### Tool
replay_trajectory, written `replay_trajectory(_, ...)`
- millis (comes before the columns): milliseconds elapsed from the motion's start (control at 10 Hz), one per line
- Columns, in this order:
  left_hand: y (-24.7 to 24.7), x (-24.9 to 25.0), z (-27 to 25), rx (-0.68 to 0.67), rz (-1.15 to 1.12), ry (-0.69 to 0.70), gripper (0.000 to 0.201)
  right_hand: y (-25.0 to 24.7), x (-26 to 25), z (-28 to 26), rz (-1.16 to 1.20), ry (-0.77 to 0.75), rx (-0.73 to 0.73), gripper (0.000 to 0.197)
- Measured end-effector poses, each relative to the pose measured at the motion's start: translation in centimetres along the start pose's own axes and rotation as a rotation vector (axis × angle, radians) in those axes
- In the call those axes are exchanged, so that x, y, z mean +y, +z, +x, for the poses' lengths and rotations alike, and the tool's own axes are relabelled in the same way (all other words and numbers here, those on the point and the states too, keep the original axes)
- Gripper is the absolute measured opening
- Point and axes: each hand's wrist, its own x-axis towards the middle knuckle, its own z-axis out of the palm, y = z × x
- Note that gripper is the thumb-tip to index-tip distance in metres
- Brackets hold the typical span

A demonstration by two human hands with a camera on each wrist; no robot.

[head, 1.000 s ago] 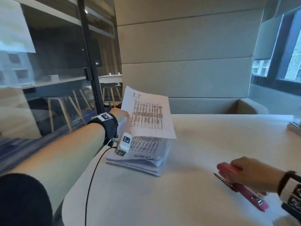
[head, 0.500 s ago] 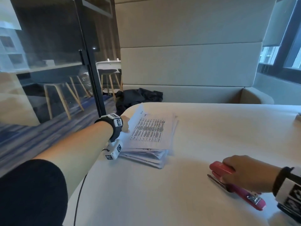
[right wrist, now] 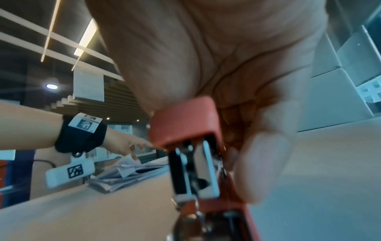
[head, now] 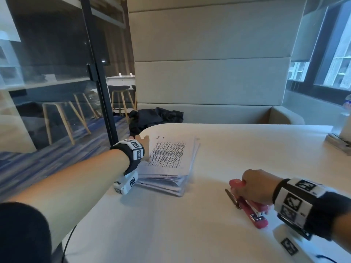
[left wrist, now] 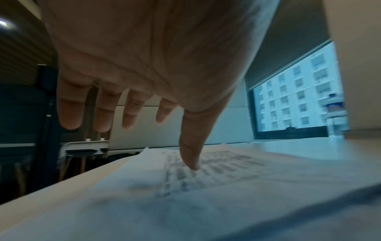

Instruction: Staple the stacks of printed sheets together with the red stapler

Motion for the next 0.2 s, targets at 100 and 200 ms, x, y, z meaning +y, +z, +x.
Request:
replay_trajectory(100, -1.5, 2.2, -4.3, 0.007, -0.058, 0.122, 0.064, -0.7, 0.4, -1.4, 0.143, 0.013, -0.020, 0.051)
replay_trajectory(200, -1.2, 3.9, -8.6, -0.067, -0.161, 0.221, 0.058, -0.6, 2.0, -3.5, 0.106, 0.006, 0.050, 0.055)
